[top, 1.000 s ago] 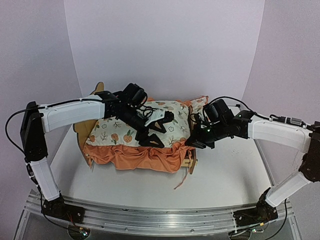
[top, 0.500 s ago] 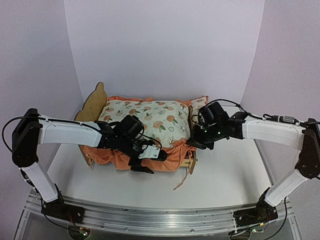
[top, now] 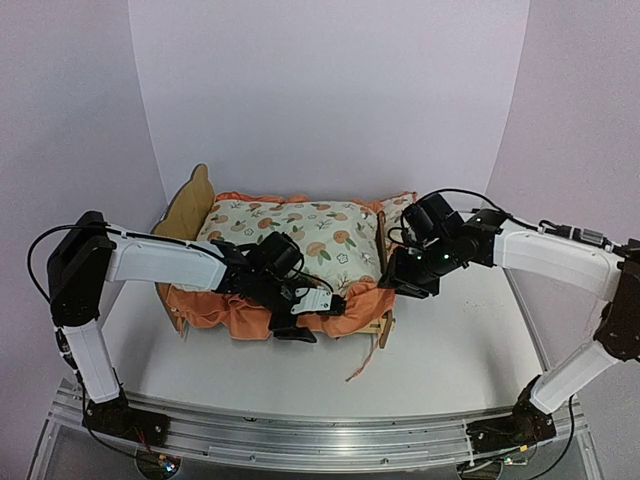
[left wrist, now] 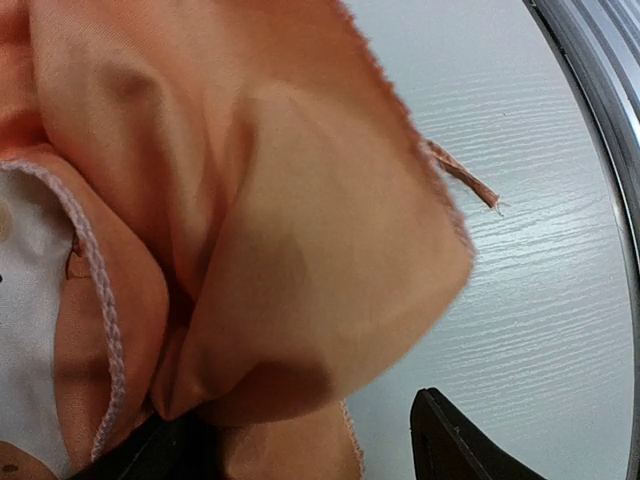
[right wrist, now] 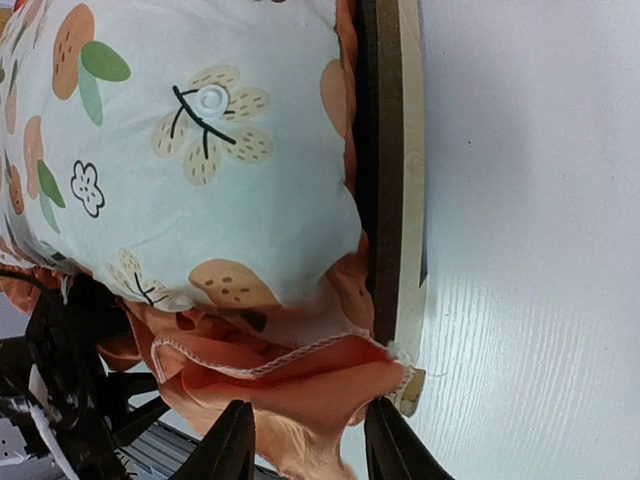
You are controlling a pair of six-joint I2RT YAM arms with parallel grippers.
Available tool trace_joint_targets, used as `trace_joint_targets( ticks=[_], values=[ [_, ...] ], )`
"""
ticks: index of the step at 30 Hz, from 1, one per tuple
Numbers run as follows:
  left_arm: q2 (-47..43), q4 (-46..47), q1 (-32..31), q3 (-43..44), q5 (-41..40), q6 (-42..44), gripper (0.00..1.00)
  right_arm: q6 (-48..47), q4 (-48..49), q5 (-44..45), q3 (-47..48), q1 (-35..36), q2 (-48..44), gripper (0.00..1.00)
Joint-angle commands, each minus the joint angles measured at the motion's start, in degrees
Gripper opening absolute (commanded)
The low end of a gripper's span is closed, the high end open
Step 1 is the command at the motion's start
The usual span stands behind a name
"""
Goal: Set up the pet bed
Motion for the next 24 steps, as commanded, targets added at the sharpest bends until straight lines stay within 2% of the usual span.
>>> trace_joint_targets(
  ticks=[1, 5, 11, 17, 20, 22, 24],
  values=[
    [3.2, -6.2, 1.7, 4.6, 1.4, -5.0, 0.69, -1.6, -8.1, 0.8, 2.8, 0.2, -5.1, 0.42],
    [5.5, -8.5, 2.3, 7.5, 0.7, -6.2, 0.59, -1.8, -11.8, 0.5, 2.7, 0.5, -7.2, 0.43],
    [6.5, -10.8, 2.3, 9.0, 0.4, -7.0, 0.44, -4.5, -12.1, 0.3, 0.1, 4.3, -10.2, 0.43],
    [6.9, -13.0, 2.3, 8.9, 1.0, -8.2, 0.25, -8.0, -10.8, 4.8, -7.7, 10.3, -13.6, 0.43],
    [7.0, -14.8, 2.3, 11.0, 2.5, -9.9, 0.11, -10.4, -2.5, 7.1, -13.9, 14.6, -16.3, 0.42],
    [7.4, -17.1, 2.2, 14.0, 4.2, -11.2, 0.03, -11.7, 9.2, 9.6, -23.2, 17.4, -19.0, 0.42],
    [7.8, -18.6, 2.1, 16.4, 4.9, -12.8, 0.0, -12.3, 21.9, 13.2, -30.0, 19.9, -20.6, 0.39]
  ],
)
